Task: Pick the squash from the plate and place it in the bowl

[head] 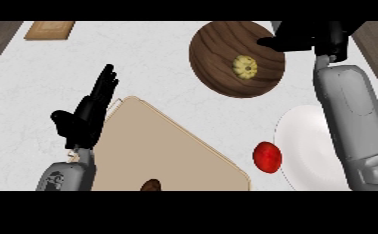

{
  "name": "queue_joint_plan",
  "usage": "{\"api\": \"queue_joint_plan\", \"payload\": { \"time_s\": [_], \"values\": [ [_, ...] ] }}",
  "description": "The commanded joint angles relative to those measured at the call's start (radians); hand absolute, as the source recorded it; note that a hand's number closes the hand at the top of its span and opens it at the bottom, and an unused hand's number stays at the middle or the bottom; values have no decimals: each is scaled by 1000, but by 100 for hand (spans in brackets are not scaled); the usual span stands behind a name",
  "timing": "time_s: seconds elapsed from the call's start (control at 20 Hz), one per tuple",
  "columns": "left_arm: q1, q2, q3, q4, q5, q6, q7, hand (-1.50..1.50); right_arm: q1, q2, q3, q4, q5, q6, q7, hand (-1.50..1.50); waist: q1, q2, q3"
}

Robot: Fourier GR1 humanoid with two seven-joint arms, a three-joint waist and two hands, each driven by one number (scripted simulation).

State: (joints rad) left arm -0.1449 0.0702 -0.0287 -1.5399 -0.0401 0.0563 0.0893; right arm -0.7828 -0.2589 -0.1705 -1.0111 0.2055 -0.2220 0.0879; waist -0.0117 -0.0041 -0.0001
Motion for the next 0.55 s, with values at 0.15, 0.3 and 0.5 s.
{"api": "queue_joint_plan", "payload": {
  "time_s": [0.15,0.3,0.5],
  "values": [
    [-43,-23,8,83,-21,21,-40,0,192,-65,-38,-251,-141,180,26,-150,1,2,0],
    [-36,-50,-29,21,-41,40,-7,0,312,12,4,-301,-123,144,-46,-150,5,3,0],
    [-16,-17,-11,-5,-25,-2,2,0,314,-48,-29,-309,-155,211,-30,-150,12,4,0]
  ]
}}
